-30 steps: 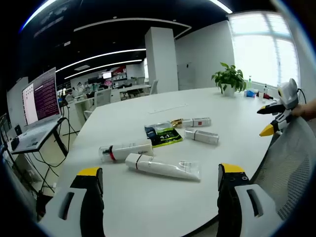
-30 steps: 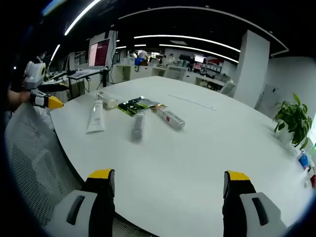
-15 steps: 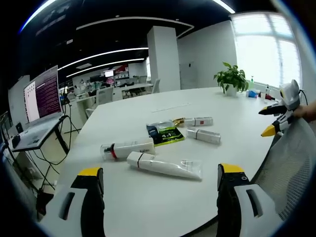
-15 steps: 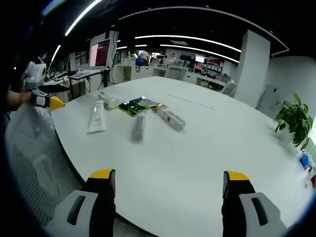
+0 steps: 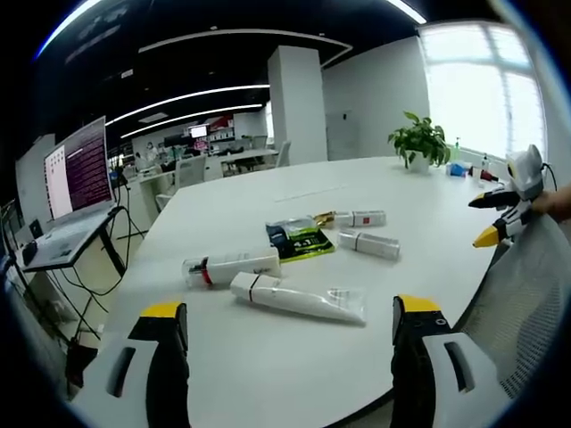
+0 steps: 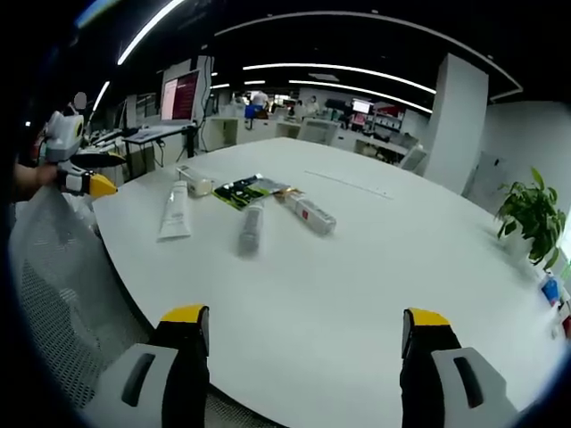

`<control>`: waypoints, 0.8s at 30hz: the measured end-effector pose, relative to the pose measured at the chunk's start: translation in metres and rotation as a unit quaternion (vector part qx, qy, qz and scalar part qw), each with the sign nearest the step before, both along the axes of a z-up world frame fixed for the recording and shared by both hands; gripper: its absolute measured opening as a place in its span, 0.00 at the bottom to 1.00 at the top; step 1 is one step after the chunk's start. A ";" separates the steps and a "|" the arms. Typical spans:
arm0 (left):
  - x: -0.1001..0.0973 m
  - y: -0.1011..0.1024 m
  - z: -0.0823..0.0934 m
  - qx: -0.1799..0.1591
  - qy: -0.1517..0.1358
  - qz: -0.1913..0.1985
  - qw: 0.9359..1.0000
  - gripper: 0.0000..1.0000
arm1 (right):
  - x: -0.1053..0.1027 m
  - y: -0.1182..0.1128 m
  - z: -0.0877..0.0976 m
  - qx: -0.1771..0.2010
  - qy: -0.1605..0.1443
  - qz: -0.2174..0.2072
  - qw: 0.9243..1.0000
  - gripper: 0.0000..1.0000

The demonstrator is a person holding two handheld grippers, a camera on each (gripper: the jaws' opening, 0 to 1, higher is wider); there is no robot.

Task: Arrange the skincare products in the storage area until every visible bottle or jar stands upright without overlapping.

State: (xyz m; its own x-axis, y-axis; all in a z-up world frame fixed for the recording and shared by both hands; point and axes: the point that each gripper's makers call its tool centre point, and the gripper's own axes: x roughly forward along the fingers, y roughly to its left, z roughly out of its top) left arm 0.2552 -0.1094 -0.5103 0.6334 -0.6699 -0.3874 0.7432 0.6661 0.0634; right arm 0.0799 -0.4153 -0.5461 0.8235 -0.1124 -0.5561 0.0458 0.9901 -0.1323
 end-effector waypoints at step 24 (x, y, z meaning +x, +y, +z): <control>-0.004 -0.002 -0.006 0.010 0.009 -0.025 1.000 0.85 | 0.002 0.013 0.004 0.008 0.008 0.019 1.000 0.95</control>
State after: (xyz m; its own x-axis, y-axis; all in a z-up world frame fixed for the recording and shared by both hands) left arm 0.2515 -0.1119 -0.5165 0.5931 -0.6923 -0.4111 0.7760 0.6276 0.0626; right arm 0.0815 -0.4020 -0.5421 0.8180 -0.0727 -0.5705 0.0061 0.9930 -0.1177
